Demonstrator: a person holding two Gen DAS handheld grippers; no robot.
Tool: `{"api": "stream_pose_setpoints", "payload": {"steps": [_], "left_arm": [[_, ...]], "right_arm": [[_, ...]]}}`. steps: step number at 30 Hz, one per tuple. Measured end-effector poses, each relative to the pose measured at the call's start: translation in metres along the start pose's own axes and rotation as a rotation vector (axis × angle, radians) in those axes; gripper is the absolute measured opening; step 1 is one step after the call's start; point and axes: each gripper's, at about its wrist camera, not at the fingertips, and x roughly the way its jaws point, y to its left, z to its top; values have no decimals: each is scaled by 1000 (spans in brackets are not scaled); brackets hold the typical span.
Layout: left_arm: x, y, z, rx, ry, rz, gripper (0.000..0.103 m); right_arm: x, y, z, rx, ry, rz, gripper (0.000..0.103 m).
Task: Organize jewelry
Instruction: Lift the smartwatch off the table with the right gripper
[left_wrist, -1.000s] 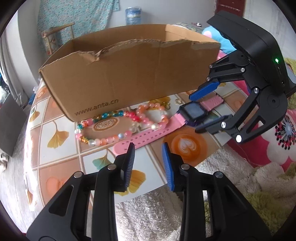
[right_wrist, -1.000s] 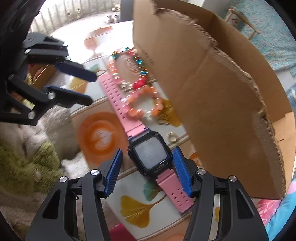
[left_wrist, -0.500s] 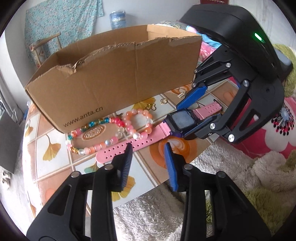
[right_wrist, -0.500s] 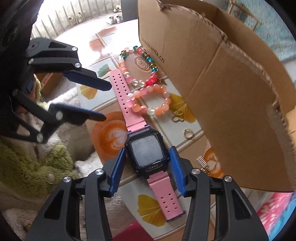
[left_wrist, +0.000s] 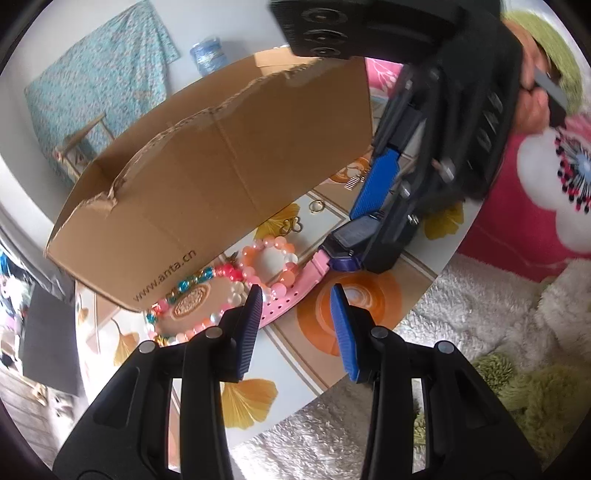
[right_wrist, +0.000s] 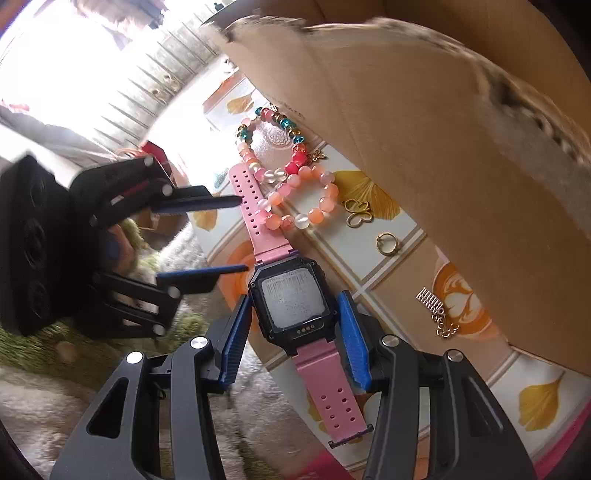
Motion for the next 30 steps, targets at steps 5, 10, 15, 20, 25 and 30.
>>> {"api": "stream_pose_setpoints", "payload": {"steps": [5, 10, 15, 20, 25, 30], "left_arm": [[9, -4, 4, 54, 13, 7, 27], [16, -13, 6, 105, 14, 10, 15], [18, -11, 9, 77, 23, -1, 7], [20, -1, 14, 3, 42, -26, 5], [23, 2, 17, -27, 53, -48, 5], [26, 3, 18, -24, 52, -52, 5]], "right_arm": [[10, 2, -2, -35, 32, 12, 47], [19, 8, -2, -48, 45, 29, 47], [18, 16, -7, -56, 17, -27, 47], [7, 32, -25, -71, -56, -163, 48], [5, 51, -43, -110, -94, -348, 48], [5, 64, -58, -157, -108, -562, 38]]}}
